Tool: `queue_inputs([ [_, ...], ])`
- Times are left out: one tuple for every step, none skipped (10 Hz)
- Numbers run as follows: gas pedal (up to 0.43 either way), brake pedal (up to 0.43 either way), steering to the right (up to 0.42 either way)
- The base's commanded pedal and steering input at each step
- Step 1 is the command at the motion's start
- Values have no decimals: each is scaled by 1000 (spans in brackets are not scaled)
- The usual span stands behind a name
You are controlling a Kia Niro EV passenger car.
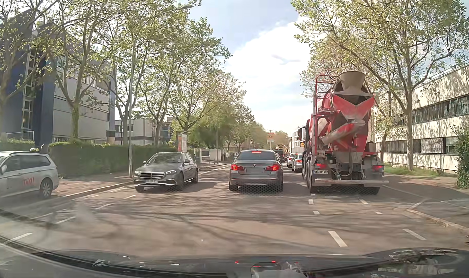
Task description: Follow the waypoints while adhering to traffic rules and regulations
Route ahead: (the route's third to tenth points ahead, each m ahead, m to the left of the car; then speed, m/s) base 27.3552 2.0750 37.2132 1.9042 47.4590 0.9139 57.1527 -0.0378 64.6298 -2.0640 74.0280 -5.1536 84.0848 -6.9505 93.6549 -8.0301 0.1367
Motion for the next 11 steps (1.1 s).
queue_inputs([
  [0, 207, 36],
  [0, 207, 36],
  [0, 207, 36],
  [0, 207, 36],
  [0, 207, 36],
  [0, 207, 36],
  [0, 213, 36],
  [0, 207, 35],
  [0, 207, 36],
  [0, 213, 35],
  [0, 213, 36],
])
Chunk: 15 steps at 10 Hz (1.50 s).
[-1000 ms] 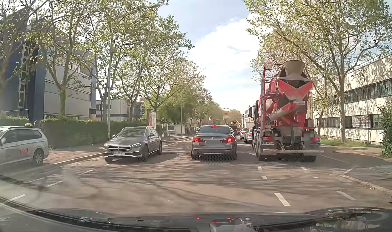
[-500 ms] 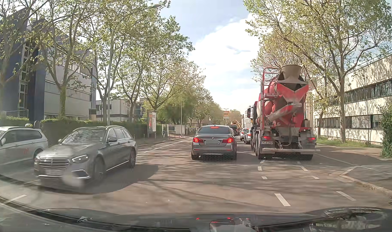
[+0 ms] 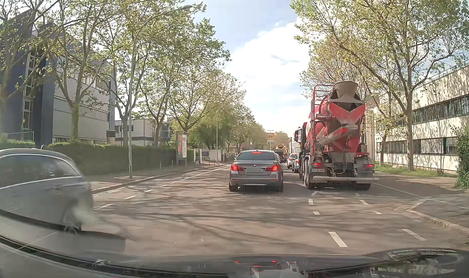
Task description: Follow the waypoints while adhering to traffic rules and regulations
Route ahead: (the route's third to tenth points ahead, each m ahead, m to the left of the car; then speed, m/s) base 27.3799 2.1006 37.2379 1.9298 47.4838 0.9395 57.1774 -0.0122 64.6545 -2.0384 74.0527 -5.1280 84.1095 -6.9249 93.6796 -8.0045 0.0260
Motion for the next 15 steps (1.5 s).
queue_inputs([
  [0, 213, 36],
  [0, 213, 36],
  [0, 213, 35],
  [0, 213, 36],
  [0, 220, 36],
  [0, 213, 36],
  [0, 220, 35],
  [0, 213, 35],
  [0, 220, 36],
  [0, 220, 36],
  [0, 213, 36],
  [0, 213, 36],
  [0, 213, 36],
  [0, 220, 36],
  [0, 220, 35],
])
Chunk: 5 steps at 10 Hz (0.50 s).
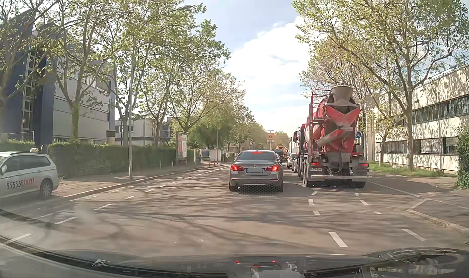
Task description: Follow the waypoints while adhering to traffic rules and regulations
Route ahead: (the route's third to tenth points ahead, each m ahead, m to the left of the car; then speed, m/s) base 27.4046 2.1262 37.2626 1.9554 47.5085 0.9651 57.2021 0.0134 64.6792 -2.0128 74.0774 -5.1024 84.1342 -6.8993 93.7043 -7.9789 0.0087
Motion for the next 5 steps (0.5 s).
queue_inputs([
  [0, 220, 35],
  [0, 220, 35],
  [0, 220, 35],
  [0, 220, 35],
  [0, 220, 35],
])
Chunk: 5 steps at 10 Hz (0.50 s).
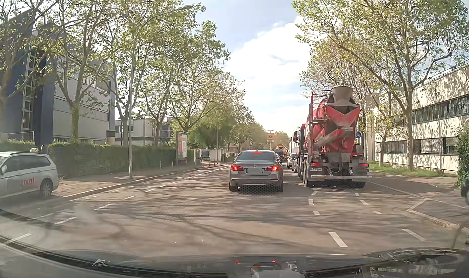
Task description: Follow the waypoints while adhering to traffic rules and regulations
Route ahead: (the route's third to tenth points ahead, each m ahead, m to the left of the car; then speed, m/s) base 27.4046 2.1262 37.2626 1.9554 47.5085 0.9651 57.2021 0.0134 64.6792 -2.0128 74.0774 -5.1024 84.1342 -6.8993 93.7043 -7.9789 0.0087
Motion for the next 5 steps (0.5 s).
queue_inputs([
  [0, 213, 35],
  [0, 220, 35],
  [0, 220, 35],
  [0, 220, 35],
  [0, 220, 35],
])
